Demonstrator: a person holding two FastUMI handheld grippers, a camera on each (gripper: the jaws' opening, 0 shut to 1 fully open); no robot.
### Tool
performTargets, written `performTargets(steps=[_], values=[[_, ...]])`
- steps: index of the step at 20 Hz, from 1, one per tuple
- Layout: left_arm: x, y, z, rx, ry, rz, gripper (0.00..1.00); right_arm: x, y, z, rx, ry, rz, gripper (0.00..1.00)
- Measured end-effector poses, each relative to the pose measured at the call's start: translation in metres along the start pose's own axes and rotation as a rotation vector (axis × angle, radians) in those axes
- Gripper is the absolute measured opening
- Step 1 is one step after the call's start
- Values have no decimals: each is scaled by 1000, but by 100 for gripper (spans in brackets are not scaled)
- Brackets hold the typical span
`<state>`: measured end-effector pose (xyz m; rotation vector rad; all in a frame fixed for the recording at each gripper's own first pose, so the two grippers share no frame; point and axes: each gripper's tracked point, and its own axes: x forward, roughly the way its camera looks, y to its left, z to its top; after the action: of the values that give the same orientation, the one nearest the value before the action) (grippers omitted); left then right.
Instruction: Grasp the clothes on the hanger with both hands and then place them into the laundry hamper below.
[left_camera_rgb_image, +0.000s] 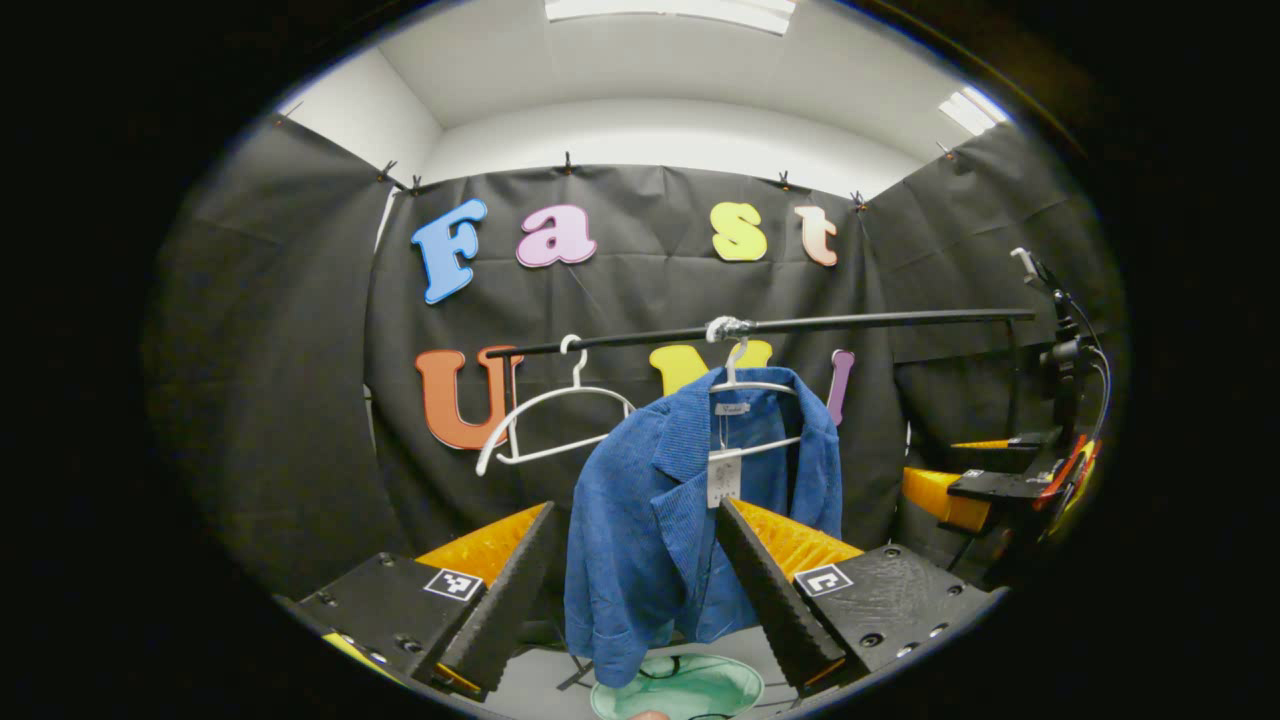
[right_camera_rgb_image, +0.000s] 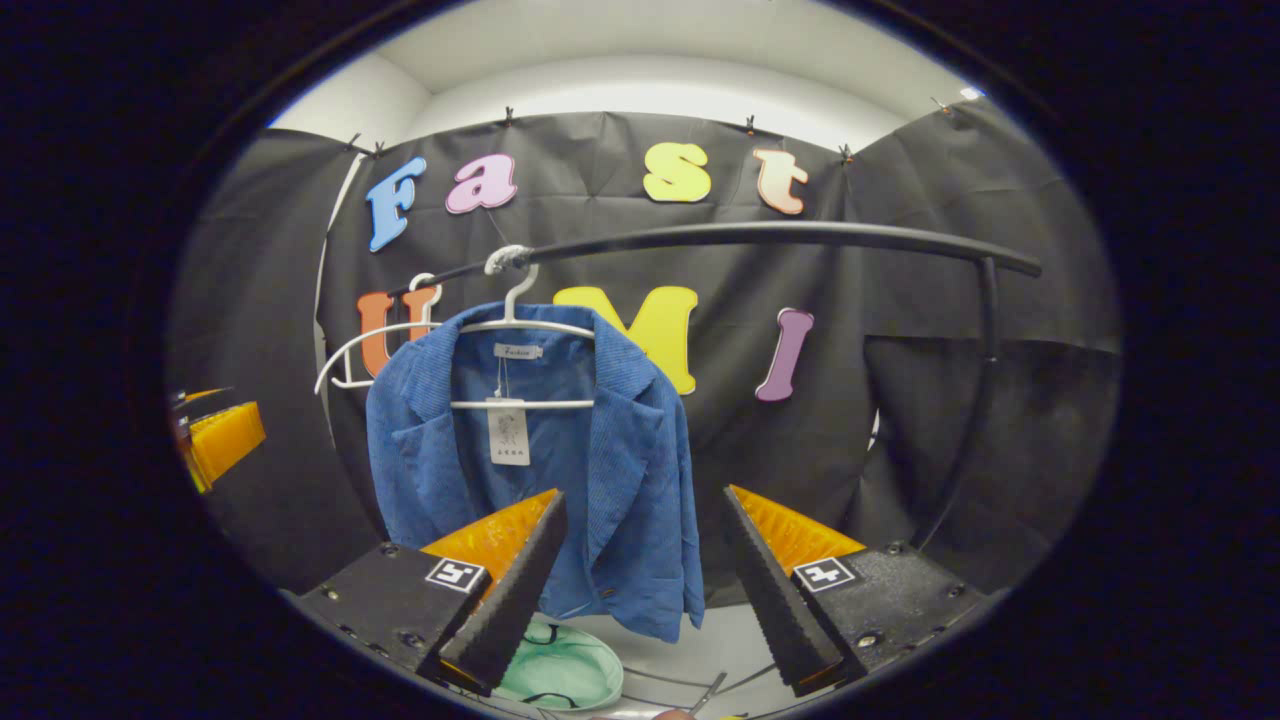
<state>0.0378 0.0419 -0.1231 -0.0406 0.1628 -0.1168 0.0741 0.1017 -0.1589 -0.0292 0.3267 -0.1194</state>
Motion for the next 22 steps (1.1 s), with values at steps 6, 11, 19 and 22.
performTargets(steps=[6,11,19,22], values=[[44,-31,-37,-59,74,-4,96,69,13,-15,34,71,76,98],[93,-41,-62,-68,116,31,98,136,16,-21,5,101,120,97],[156,-47,-95,-58,158,83,97,199,29,-33,17,147,166,96],[170,-49,-99,-51,152,110,98,213,29,-39,-5,159,177,95]])
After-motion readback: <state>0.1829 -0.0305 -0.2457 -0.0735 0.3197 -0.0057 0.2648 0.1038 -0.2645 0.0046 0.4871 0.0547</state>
